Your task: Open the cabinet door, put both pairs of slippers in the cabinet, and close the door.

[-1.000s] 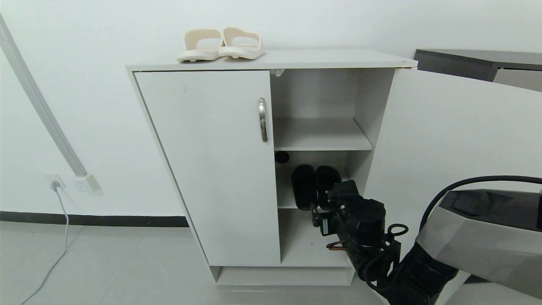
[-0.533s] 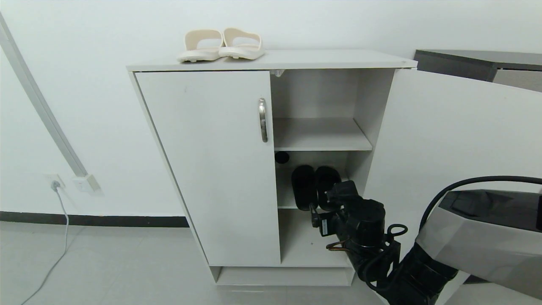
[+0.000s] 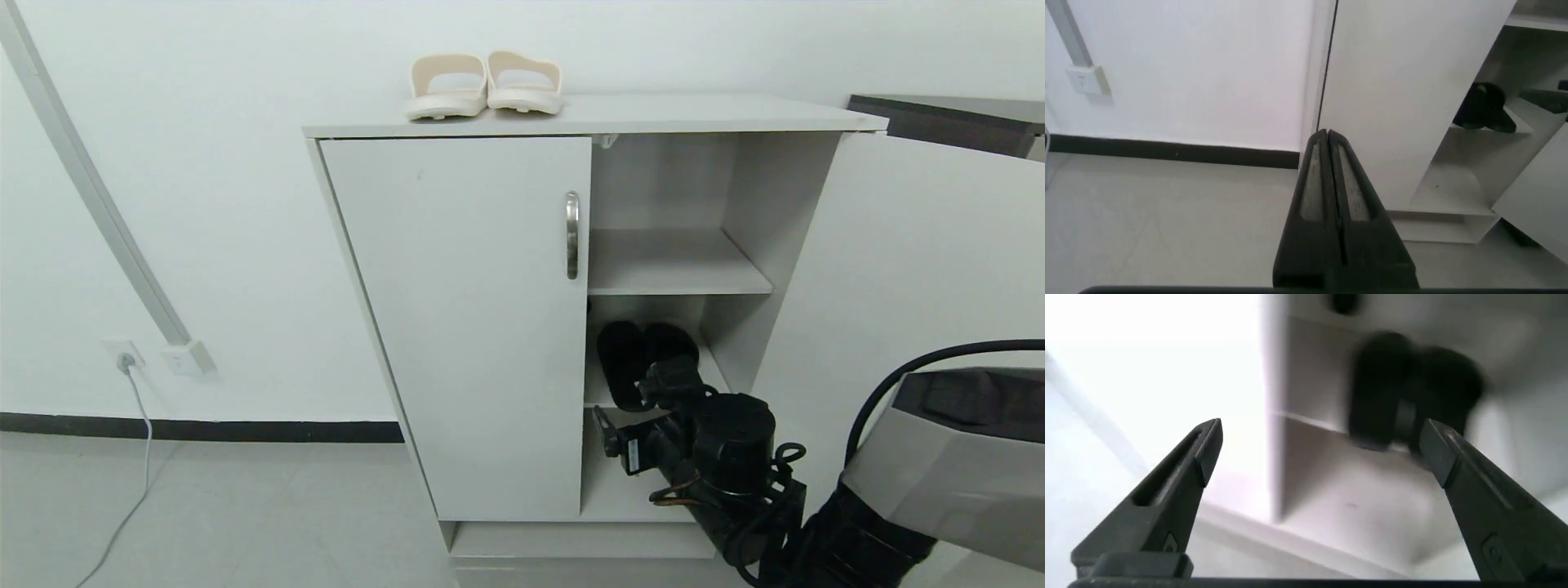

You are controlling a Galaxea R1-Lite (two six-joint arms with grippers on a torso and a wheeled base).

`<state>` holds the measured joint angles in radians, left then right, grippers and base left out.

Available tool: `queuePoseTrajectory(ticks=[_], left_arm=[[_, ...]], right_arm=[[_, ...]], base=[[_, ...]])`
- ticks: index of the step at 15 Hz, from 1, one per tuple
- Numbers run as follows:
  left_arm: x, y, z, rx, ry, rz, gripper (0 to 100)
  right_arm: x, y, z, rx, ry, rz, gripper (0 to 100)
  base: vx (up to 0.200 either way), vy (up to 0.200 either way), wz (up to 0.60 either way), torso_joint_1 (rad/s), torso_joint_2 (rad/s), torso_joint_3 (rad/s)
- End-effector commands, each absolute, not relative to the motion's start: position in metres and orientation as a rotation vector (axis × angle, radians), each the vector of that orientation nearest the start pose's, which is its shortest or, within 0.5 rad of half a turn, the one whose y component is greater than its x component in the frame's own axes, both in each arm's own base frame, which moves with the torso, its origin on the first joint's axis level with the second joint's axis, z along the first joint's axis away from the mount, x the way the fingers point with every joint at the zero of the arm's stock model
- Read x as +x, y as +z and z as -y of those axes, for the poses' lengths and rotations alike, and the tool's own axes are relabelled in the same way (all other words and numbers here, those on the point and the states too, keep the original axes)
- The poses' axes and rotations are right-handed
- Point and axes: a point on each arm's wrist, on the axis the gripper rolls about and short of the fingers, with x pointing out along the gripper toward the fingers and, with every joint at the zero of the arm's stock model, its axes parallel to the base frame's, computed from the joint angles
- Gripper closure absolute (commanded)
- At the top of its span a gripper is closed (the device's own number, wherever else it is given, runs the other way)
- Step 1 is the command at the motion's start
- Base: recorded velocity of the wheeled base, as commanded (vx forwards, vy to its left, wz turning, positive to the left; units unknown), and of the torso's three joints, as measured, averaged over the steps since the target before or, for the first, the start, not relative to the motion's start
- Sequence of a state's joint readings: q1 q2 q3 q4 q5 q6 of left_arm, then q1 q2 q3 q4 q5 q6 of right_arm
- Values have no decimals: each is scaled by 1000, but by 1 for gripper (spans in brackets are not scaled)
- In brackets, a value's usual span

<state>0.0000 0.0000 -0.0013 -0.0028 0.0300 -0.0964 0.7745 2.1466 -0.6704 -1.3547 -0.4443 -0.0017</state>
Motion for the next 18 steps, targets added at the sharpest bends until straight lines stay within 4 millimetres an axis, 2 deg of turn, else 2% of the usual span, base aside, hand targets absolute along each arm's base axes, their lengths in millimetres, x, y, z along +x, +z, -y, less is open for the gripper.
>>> queuePoseTrajectory(ticks=[1,9,18], left_arm=[[-23,76,-1,-97,31,5,100],[-23,76,-1,-97,31,3,100],[-23,76,-1,-97,31,3,100]], right_arm=[[244,92,-237,-57,374,-74,0],[243,91,-238,-64,384,-77,0],[245,87,-238,-69,381,-82,0]], base=[[0,200,0,-2,7,-2],[0,200,0,2,3,2],[0,0,0,0,0,0]])
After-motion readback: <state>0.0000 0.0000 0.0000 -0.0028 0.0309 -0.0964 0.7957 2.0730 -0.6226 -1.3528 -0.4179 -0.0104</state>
